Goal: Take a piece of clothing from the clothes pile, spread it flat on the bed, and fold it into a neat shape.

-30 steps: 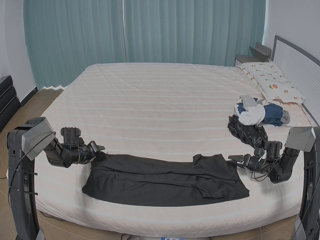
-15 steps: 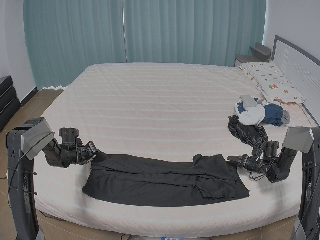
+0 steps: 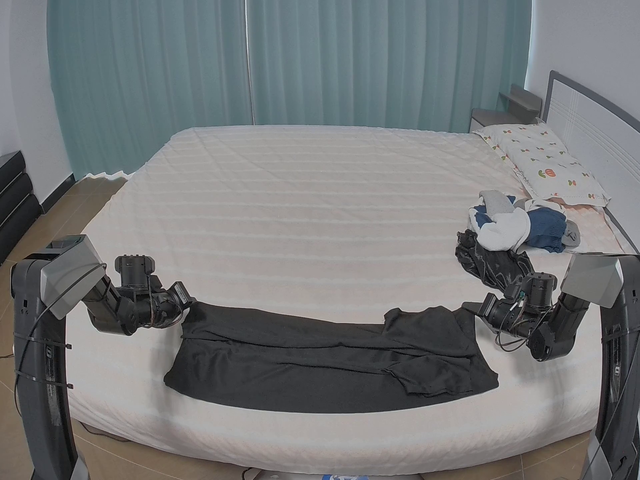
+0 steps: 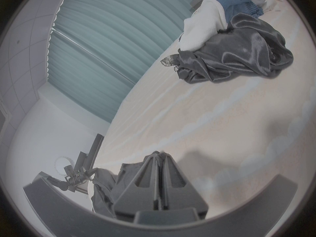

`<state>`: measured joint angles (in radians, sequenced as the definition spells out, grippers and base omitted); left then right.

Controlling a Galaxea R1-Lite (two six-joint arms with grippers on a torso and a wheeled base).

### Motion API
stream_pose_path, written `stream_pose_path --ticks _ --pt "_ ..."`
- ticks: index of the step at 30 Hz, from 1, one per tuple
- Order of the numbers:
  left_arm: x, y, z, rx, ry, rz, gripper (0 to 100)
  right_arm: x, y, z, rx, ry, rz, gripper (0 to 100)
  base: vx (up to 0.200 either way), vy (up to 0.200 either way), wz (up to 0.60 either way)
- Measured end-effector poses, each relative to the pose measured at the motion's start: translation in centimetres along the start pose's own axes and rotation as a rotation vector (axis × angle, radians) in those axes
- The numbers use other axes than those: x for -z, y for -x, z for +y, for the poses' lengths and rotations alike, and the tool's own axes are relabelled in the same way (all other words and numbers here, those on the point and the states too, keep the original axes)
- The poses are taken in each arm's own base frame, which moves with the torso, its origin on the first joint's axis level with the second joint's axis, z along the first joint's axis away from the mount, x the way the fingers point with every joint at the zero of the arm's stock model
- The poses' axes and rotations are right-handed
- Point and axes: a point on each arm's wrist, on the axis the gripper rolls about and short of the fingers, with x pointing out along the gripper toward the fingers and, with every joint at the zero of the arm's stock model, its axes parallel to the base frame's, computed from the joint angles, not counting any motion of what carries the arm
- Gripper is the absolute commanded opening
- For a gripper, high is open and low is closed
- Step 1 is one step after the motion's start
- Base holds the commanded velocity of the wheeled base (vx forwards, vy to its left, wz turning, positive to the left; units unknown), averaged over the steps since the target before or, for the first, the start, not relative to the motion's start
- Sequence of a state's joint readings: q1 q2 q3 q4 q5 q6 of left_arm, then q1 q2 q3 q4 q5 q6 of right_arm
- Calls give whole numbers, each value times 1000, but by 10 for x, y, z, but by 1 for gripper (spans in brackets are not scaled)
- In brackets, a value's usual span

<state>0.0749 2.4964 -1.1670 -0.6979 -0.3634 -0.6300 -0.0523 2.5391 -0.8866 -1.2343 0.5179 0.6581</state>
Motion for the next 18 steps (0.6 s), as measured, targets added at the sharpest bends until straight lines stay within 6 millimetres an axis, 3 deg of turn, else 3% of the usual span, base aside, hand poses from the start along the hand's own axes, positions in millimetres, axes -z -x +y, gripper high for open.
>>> stream_pose_path --ticks 18 --pt "-3 1 2 0 -1 -11 0 -19 -8 -5 12 -31 -126 0 0 0 0"
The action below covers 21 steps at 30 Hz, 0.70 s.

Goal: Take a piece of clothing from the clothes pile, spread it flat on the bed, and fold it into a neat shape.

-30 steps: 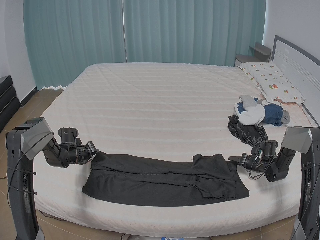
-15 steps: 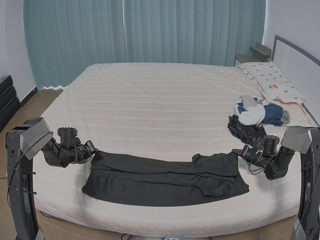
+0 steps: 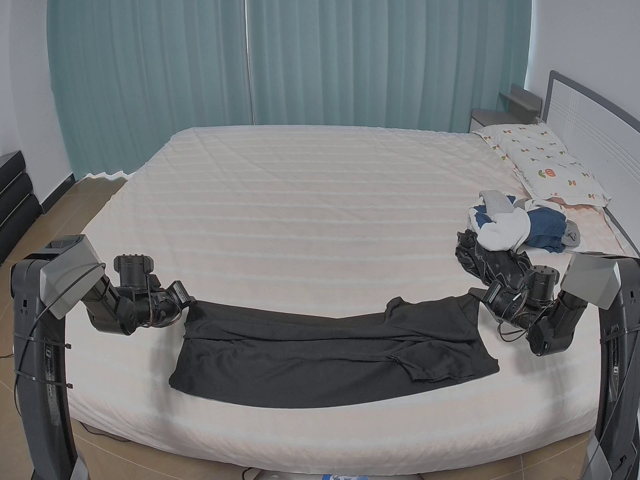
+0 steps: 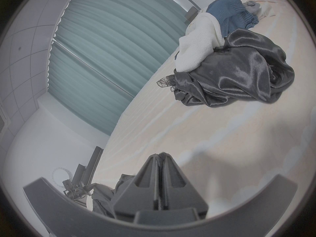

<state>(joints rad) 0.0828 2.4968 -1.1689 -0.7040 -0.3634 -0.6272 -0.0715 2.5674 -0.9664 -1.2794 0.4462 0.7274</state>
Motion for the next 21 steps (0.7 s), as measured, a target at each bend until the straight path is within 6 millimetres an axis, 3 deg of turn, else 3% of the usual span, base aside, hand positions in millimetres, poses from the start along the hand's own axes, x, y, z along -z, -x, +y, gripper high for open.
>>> stream_pose_path --ticks 5,6,14,21 --pt "1 0 0 0 0 3 0 3 -3 -4 6 -2 6 0 0 0 0" --pt "2 0 0 -1 -1 5 100 3 -3 -5 7 -2 7 100 0 0 0" --pt "5 1 -1 -3 -3 13 100 5 -3 -6 7 -3 8 100 0 0 0" --pt "3 4 -2 2 -2 3 100 -4 13 11 -13 6 4 100 0 0 0"
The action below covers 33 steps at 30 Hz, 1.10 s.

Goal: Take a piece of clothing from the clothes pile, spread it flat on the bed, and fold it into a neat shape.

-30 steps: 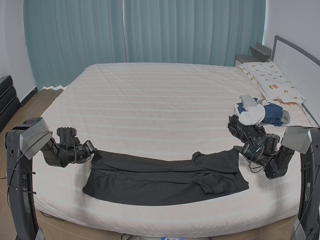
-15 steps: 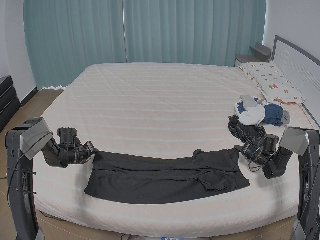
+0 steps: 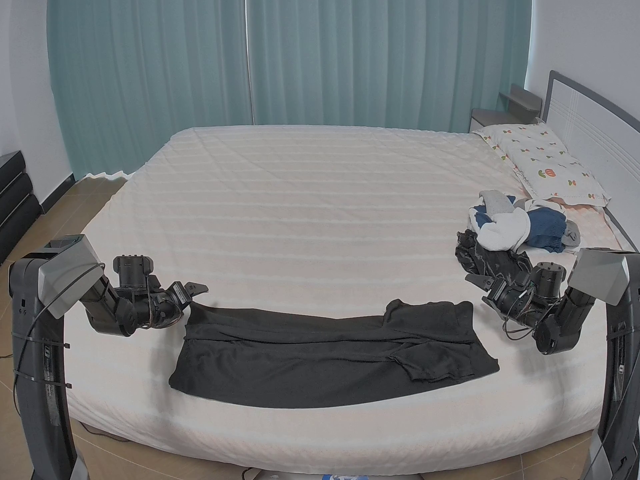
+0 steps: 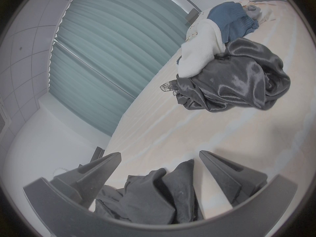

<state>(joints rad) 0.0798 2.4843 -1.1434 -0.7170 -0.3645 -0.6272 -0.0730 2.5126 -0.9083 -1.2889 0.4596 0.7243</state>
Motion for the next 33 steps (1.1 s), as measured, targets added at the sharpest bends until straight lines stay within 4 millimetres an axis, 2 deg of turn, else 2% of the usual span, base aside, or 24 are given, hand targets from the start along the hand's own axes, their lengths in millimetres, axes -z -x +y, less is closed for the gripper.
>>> stream_pose_path --ticks 4,8,15,16,23,33 --pt "-1 1 -1 11 -5 -15 100 4 4 14 -24 10 26 100 0 0 0" --pt "0 1 -1 14 -6 -19 100 18 4 25 -37 67 76 100 0 0 0" --pt "0 1 -1 15 -6 -20 100 40 2 23 -18 121 154 100 0 0 0" --pt "0 1 -1 15 -7 -20 100 42 2 22 -13 128 163 0 0 0 0" --pt "0 1 -1 15 -7 -20 100 54 6 15 25 182 231 0 0 0 0" --pt "-1 1 -1 16 -7 -22 100 43 20 14 22 179 223 0 0 0 0"
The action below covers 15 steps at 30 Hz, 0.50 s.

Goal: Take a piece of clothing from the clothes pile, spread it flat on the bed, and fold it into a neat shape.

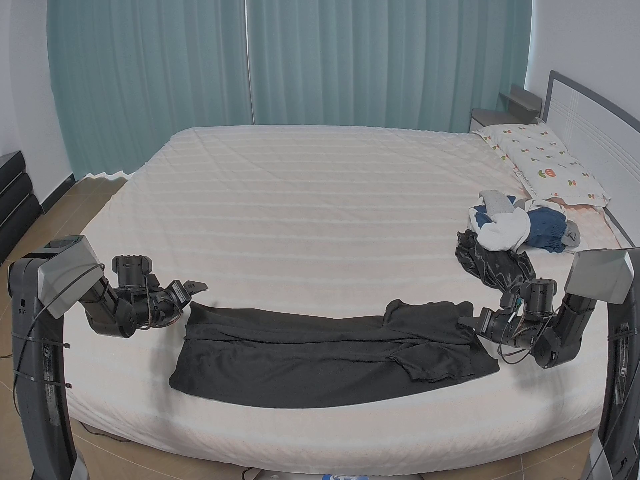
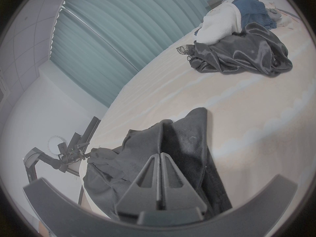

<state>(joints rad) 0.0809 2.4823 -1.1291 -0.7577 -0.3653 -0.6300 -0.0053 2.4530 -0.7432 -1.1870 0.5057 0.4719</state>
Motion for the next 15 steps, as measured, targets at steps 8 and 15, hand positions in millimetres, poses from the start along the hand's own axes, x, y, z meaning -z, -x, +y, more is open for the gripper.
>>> stream_pose_path --ticks 8,15 --pt "0 0 0 0 1 0 100 -2 11 -5 15 52 3 0 0 0 0" --pt "-4 3 -3 3 2 -12 100 -6 12 -5 15 60 -8 100 0 0 0"
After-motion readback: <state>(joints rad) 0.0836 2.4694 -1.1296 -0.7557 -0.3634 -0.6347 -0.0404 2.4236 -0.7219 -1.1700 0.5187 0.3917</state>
